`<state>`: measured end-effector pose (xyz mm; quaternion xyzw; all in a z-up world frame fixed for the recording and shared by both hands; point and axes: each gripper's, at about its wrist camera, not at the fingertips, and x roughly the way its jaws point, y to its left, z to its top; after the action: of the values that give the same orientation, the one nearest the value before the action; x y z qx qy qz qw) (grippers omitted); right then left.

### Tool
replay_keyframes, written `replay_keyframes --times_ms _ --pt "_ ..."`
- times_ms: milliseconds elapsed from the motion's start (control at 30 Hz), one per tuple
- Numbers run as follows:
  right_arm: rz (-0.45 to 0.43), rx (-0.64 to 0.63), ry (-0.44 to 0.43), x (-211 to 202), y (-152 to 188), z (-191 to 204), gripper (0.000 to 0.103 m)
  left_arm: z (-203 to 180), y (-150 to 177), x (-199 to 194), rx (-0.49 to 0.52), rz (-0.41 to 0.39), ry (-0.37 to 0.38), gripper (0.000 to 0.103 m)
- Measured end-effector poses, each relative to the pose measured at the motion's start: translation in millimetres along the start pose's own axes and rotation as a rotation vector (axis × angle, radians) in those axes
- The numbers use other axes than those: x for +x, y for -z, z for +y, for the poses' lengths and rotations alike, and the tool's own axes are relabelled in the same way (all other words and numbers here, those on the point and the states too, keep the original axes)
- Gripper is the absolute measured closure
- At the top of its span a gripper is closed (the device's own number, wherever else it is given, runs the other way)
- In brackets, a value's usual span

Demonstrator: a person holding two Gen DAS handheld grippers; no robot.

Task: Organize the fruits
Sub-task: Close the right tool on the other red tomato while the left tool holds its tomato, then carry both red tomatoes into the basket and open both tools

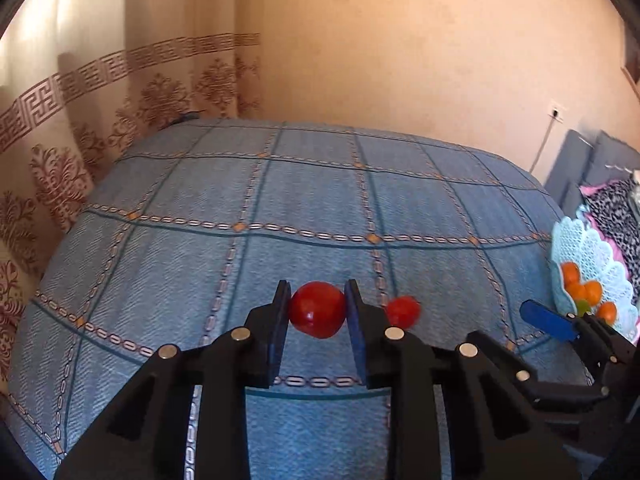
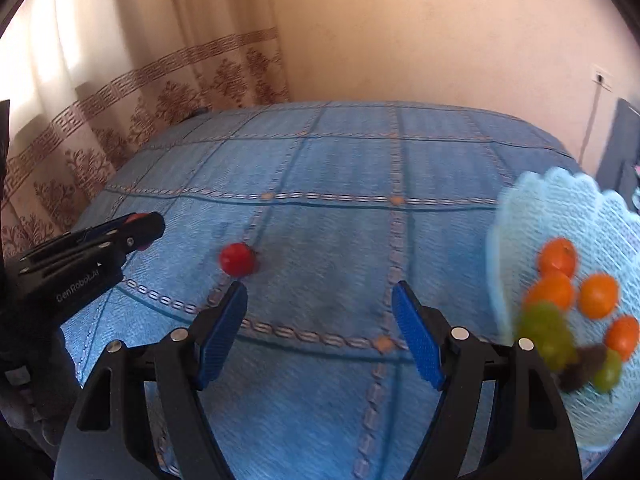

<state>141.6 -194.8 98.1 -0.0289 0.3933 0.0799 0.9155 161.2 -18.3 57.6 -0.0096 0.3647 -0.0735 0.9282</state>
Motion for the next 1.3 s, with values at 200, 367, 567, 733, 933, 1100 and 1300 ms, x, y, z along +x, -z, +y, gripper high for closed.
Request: replay_keyframes --times_ms 200,367,567,733,933,1100,1300 --pt "0.031 -0.070 -0.044 29 -9 26 0.028 10 -2 0 -0.028 -0.004 -0.013 0.075" --pt "0.080 -0.063 -0.087 53 -14 34 0.045 15 -2 1 -0.037 -0.007 -0.040 0.075" --pt "0.090 -0.088 -0.089 68 -17 46 0.058 17 -1 5 -0.046 0.004 -0.043 0.075" --pt "0.092 -0.089 -0.097 67 -17 46 0.070 16 -1 6 -0.044 0.006 -0.039 0.075" --pt "0.088 -0.064 -0.111 57 -14 42 0.072 17 0 8 -0.043 0.009 -0.035 0.075" --pt "0.049 -0.050 -0.101 38 -15 37 0.072 17 0 7 -0.042 0.001 -0.032 0.075" --pt "0.000 -0.012 -0.093 12 -15 28 0.072 12 1 6 -0.030 -0.001 -0.025 0.075"
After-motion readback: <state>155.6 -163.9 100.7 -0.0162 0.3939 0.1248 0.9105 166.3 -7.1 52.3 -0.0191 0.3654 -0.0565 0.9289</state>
